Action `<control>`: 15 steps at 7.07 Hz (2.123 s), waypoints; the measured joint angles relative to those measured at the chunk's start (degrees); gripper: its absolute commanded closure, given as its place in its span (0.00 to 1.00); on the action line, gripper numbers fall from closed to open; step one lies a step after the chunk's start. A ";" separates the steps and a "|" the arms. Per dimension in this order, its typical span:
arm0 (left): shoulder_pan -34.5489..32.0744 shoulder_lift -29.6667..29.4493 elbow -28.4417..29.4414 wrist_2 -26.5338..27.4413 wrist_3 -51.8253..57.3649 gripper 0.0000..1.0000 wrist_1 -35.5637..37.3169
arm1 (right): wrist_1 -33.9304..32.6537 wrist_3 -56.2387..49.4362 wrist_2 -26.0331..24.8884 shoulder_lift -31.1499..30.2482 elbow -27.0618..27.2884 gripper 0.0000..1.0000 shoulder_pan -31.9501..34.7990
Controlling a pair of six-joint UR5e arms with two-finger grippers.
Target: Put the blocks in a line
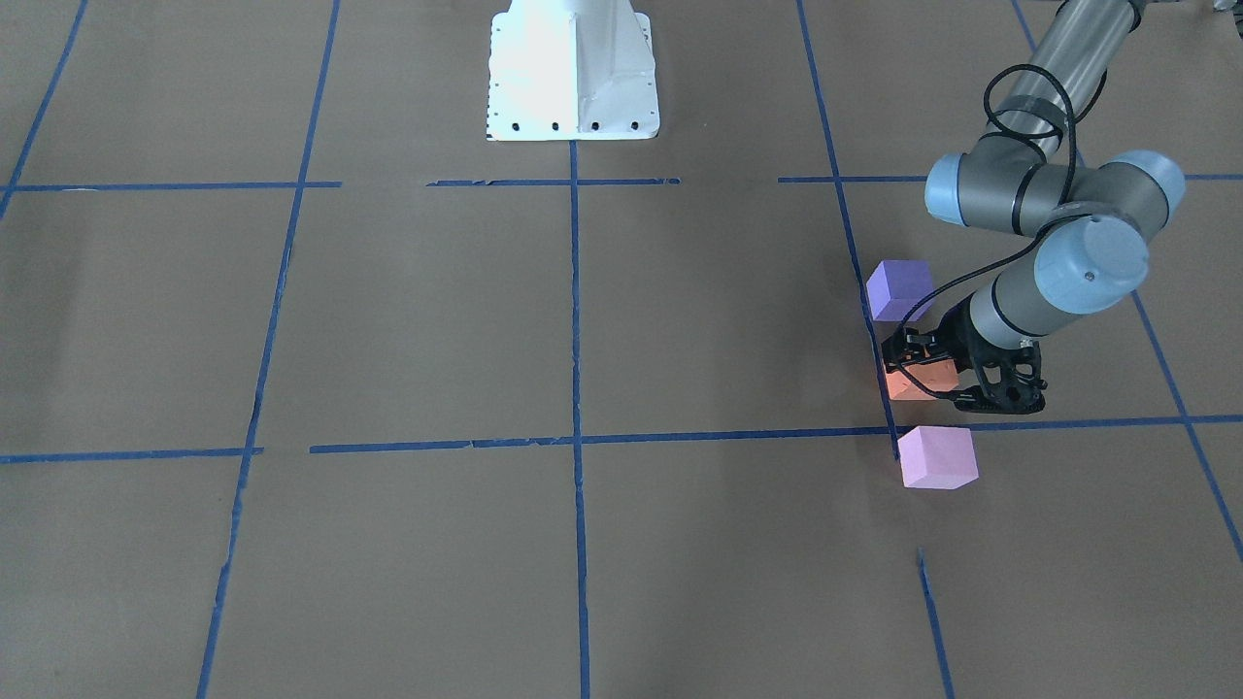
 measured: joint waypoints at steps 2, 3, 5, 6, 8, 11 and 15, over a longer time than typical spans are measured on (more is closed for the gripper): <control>-0.47 0.62 -2.19 0.14 0.00 0.00 0.29 | 0.00 0.00 0.00 0.00 0.00 0.00 -0.02; -0.79 1.10 -3.77 0.22 0.00 0.00 0.60 | 0.00 0.00 0.00 0.00 0.00 0.00 -0.02; -2.26 2.26 -7.79 0.54 0.02 0.00 2.63 | 0.00 0.00 0.00 0.00 0.00 0.00 -0.02; -3.75 2.77 -9.85 0.71 0.22 0.00 4.42 | 0.00 0.00 0.00 0.00 0.00 0.00 -0.02; -8.11 6.76 -14.88 0.96 0.81 0.00 5.94 | 0.00 0.00 0.00 0.00 0.00 0.00 -0.02; -17.67 15.12 -16.81 0.38 14.99 0.00 5.85 | 0.00 0.00 0.00 0.00 0.00 0.00 -0.02; -31.76 20.89 -10.18 -4.12 36.48 0.00 5.71 | 0.00 0.00 0.00 0.00 0.00 0.00 -0.02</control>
